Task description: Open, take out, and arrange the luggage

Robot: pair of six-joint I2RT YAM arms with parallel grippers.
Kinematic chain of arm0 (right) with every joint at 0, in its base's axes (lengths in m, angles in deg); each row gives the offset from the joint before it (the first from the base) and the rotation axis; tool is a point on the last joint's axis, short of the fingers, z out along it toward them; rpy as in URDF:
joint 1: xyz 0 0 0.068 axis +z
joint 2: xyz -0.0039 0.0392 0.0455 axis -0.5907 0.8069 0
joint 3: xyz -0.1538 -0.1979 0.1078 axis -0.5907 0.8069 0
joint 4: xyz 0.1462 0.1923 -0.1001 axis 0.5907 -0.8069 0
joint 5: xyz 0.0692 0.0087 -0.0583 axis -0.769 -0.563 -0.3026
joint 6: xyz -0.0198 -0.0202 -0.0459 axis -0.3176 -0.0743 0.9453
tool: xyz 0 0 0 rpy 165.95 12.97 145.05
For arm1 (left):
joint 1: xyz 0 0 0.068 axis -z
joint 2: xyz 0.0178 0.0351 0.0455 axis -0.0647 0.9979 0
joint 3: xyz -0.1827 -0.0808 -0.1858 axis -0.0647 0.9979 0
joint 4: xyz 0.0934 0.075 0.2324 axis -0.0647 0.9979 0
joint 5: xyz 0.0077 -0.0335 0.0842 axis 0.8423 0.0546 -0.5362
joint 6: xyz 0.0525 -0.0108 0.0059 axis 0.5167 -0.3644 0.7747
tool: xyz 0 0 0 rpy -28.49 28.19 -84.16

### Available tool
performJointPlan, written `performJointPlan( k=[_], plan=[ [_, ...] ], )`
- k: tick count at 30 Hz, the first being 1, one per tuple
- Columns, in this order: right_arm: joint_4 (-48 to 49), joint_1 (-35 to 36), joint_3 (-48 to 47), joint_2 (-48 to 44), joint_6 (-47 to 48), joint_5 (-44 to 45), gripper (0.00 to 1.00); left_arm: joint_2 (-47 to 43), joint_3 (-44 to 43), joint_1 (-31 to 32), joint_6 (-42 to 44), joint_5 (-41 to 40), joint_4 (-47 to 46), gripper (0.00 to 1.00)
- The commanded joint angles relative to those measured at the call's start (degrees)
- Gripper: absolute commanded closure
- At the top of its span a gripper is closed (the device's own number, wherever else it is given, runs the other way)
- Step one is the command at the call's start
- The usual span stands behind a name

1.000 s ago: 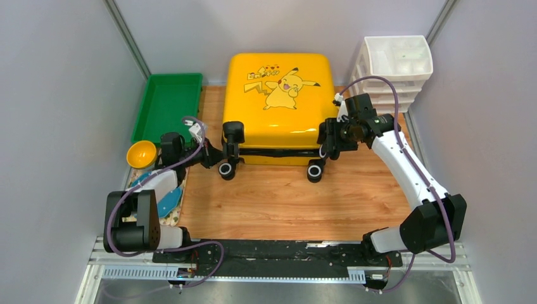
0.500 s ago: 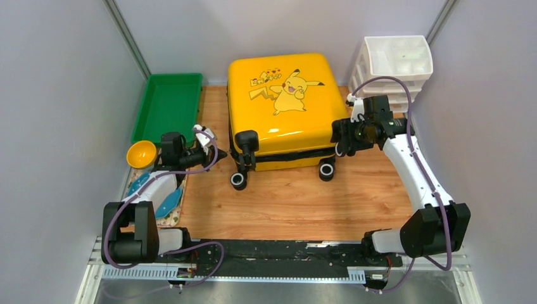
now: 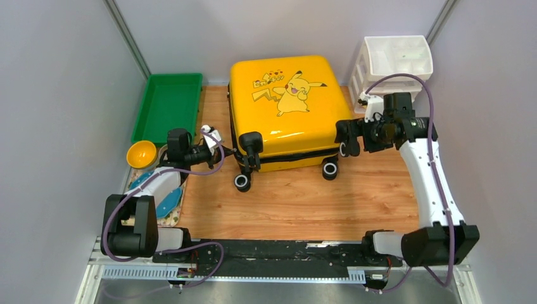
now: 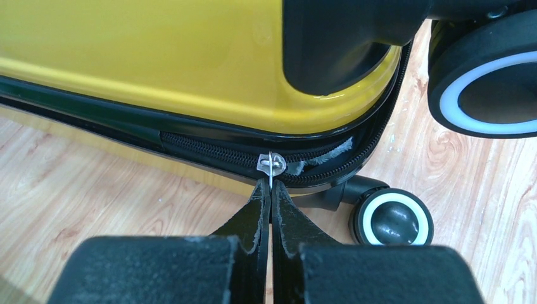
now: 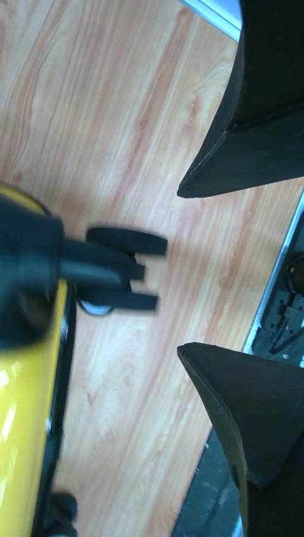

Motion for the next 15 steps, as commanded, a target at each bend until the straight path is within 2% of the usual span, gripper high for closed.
performJointPlan(
  k=[1, 6, 9, 11, 15],
  plan=[
    [-5.14, 7.18, -4.05, -6.2, -2.16, -2.63, 0.12, -2.1, -0.7, 0.53, 0.1, 2.22, -6.45, 1.0],
    [-3.12, 21.94, -6.6, -4.37, -8.05, -1.04, 0.12, -2.01, 0.01, 0.45, -3.41, 1.52, -9.69, 1.0],
    [-1.89, 23.64, -7.13, -1.74, -7.36, 0.71, 0.14, -1.4, -0.96, -0.34, -4.47, -0.5, -9.96, 1.0],
    [-1.72, 23.64, -7.04, -0.41, -5.61, 5.27, 0.15, -0.96, -2.01, -1.31, -5.44, -1.91, -9.97, 1.0],
    [-1.89, 23.2, -7.83, 1.7, -3.4, 21.08, 0.14, -0.6, -3.51, -2.63, -4.04, -1.12, -7.51, 1.0]
  ],
)
